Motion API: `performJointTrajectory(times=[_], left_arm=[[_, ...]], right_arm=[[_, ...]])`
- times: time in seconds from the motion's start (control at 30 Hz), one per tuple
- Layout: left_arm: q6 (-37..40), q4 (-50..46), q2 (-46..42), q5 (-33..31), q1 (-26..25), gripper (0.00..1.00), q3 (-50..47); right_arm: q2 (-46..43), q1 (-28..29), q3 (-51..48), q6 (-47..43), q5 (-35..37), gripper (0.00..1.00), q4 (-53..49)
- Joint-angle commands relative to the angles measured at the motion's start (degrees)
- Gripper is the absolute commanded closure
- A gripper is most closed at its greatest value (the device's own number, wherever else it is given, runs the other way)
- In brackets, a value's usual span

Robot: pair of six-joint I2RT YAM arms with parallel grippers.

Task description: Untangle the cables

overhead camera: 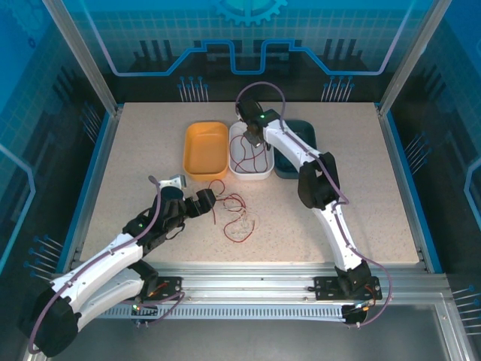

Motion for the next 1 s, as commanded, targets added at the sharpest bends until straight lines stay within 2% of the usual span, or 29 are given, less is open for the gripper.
performJointTrajectory(times=[0.0,0.13,0.33,0.53,0.73,0.97], left_arm=[[0.0,-0.6,-0.4,0.7,0.5,0.01,1.3],[0.2,-1.7,-1.2,0.0,0.4,0.01,1.4],[0.2,-2.0,-1.7,-0.1,0.4,0.01,1.3],[0.0,-2.0,-1.7,0.1,0.4,0.01,1.2],[0.0,-2.5,-2.5,-0.3,0.4,0.01,1.0],[0.1,-2.7,-2.7,-0.7,0.4,0.01,0.9]], right_arm=[[1.8,0.0,2.8,0.6,-0.9,0.84,-2.1],[-0.3,0.3,3.0,1.0,-1.2,0.7,-2.5],[-5.3,1.0,1.2,2.0,-3.4,0.54,-2.4],[-8.5,1.4,-0.2,3.4,-5.8,0.52,-1.9],[-10.9,2.1,-0.4,6.5,-11.2,0.54,-4.1],[-15.3,5.3,-9.1,9.5,-16.7,0.55,-2.2]])
